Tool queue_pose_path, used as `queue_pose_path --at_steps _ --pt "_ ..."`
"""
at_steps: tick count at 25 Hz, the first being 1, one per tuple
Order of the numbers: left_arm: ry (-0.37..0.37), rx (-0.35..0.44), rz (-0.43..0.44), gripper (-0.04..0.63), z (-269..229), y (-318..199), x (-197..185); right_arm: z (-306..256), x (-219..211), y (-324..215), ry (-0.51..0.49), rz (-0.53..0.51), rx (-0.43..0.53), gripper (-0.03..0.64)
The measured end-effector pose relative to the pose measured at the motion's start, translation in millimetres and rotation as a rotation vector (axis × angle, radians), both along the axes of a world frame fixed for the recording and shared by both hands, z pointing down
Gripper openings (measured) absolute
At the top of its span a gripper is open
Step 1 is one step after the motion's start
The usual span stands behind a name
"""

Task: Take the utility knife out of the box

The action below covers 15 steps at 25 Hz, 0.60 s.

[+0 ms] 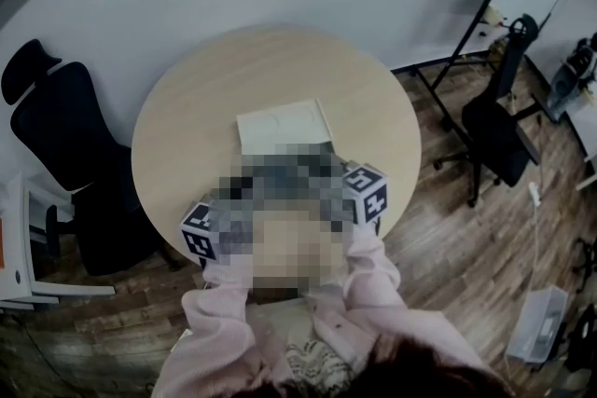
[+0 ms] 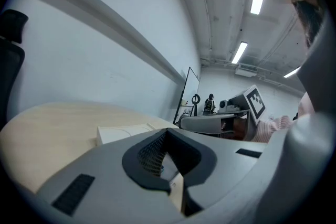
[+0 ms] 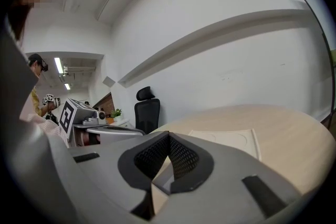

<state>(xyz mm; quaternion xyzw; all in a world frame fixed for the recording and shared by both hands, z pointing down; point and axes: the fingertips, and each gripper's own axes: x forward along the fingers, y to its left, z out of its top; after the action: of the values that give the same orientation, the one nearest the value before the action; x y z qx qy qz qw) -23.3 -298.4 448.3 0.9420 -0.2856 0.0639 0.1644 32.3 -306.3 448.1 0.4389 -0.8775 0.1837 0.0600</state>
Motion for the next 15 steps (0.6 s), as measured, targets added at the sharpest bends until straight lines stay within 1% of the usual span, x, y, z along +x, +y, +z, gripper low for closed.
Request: queue_pose_path --at_steps 8,12,15 --pt "0.003 -0.062 -0.036 0.01 16 -8 -1 17 -6 -7 0.038 -0.067 -0.072 -0.005" --pt "0.015 -0.097 -0.041 0.009 24 -9 7 26 -2 -15 0.055 -0.101 -0.108 -0.005" --pt "0.011 -0.128 -0.064 0.009 34 -12 3 35 -9 -27 0.07 -0.151 -0.138 -0.005"
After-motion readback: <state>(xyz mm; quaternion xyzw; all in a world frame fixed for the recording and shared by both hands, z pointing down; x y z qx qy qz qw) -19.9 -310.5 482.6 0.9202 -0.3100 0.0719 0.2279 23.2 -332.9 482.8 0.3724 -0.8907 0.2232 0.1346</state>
